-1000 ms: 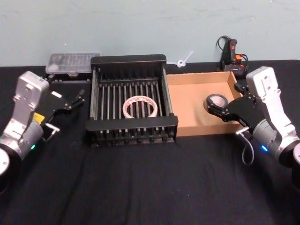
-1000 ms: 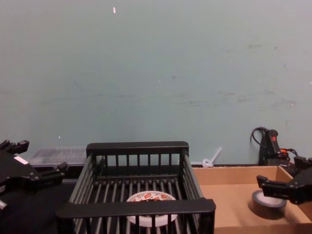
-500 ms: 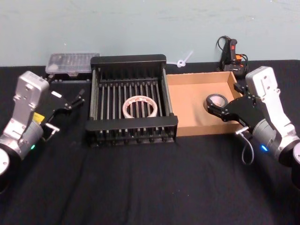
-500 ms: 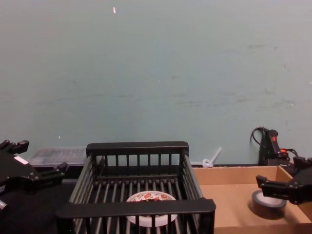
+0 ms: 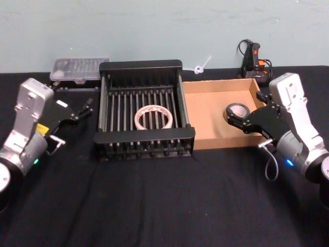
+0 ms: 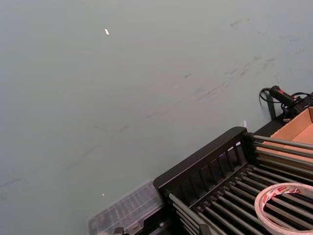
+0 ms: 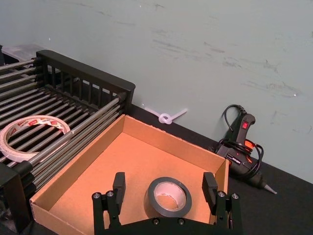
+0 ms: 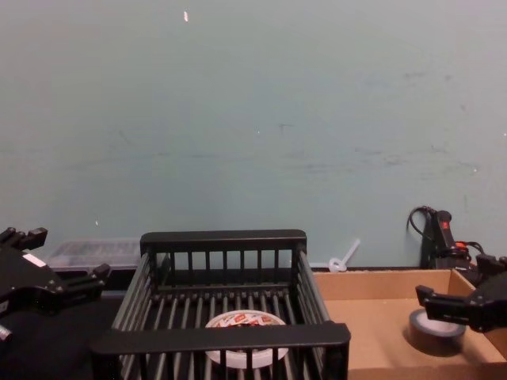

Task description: Pick up the white tape and place it into the black box , Pick up the silver tape and place it into the brown box.

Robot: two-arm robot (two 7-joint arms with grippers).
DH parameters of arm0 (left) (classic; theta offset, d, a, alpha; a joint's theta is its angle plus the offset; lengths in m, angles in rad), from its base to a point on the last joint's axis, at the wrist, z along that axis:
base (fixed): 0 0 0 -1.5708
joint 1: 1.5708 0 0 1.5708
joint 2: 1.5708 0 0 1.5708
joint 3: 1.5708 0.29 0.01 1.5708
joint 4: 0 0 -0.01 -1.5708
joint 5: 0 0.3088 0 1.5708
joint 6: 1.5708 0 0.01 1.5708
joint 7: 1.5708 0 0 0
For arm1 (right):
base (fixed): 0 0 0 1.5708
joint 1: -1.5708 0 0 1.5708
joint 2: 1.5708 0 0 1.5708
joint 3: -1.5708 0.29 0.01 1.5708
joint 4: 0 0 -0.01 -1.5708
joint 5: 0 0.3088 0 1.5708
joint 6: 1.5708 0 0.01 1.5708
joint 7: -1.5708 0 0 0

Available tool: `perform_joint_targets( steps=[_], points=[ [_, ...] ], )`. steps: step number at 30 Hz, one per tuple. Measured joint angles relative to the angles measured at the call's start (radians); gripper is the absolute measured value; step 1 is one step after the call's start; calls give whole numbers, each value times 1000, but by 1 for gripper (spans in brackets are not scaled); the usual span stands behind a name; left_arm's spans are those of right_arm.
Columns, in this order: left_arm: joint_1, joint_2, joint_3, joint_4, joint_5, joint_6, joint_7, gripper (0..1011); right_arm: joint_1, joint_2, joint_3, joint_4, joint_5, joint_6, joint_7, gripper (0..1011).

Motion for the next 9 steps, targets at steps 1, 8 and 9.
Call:
perform_joint_targets(
  steps=[1,8,9],
  points=[
    [0,0,0,0,0,0,0,1001,0,0,0,0,0,0,0,1002],
    [0,0,0,0,0,0,0,1001,0,0,0,0,1,0,0,1002],
    [0,0,0,0,0,0,0,1002,0,0,0,0,1,0,0,1002]
  ],
)
